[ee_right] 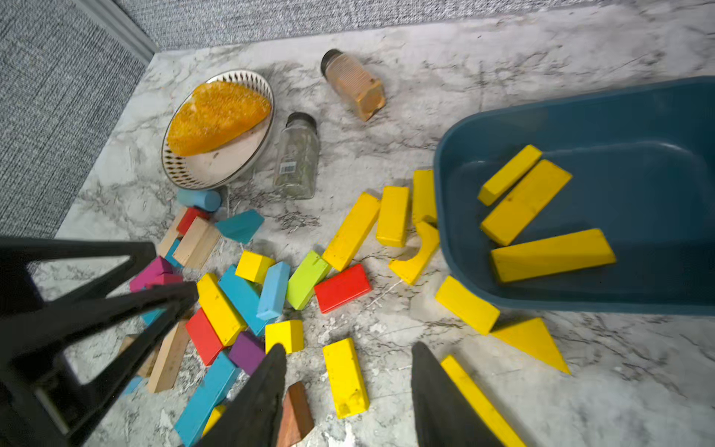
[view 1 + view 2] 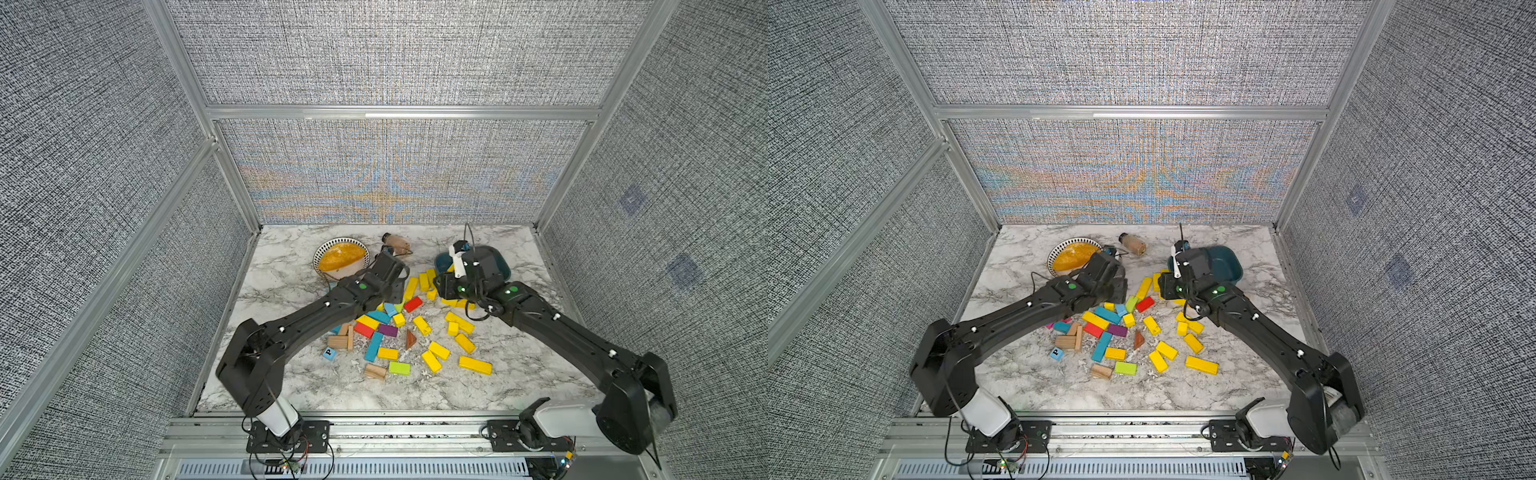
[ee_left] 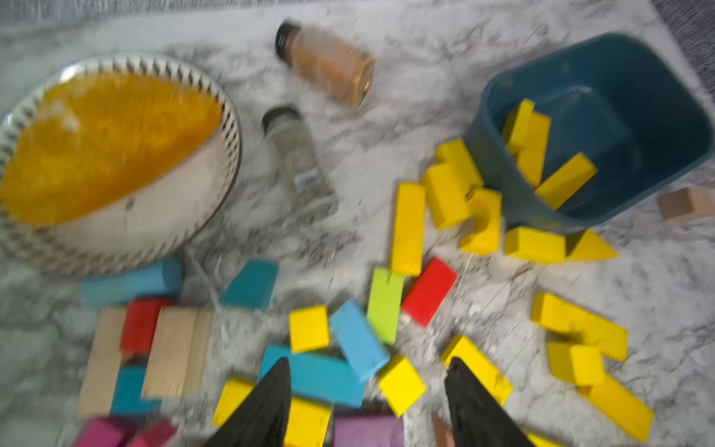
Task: Pick out the yellow building blocks
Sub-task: Pick up the building block from the center of the board.
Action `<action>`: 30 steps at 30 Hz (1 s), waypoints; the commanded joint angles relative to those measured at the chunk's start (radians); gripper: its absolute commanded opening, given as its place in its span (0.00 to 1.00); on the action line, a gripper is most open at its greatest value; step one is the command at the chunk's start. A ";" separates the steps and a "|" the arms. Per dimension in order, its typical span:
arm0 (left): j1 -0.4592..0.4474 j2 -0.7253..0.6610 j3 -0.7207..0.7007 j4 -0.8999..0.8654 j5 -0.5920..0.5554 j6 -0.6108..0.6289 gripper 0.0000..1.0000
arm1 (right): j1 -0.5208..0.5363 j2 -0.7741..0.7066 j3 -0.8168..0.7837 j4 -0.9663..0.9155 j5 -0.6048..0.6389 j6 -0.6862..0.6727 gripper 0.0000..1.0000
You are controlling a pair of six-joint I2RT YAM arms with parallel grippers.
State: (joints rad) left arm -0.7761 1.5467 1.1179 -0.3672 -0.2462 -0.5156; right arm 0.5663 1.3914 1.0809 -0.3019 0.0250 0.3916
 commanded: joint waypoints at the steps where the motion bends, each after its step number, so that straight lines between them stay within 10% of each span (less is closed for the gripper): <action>1: 0.010 -0.107 -0.171 0.094 -0.081 -0.180 0.65 | 0.056 0.060 0.048 -0.001 0.006 -0.017 0.54; 6: 0.012 -0.257 -0.342 0.040 -0.150 -0.297 0.65 | 0.114 0.202 0.152 -0.009 -0.052 -0.115 0.54; 16: 0.030 -0.533 -0.537 -0.042 -0.279 -0.430 0.64 | 0.142 0.521 0.410 -0.097 -0.256 -0.725 0.56; 30: 0.107 -0.683 -0.569 -0.083 -0.296 -0.368 0.64 | 0.149 0.747 0.568 -0.149 -0.337 -0.993 0.56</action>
State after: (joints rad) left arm -0.6724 0.8627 0.5484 -0.4427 -0.5438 -0.9073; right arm 0.7128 2.1208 1.6329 -0.4385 -0.2932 -0.5365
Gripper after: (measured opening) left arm 0.641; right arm 0.557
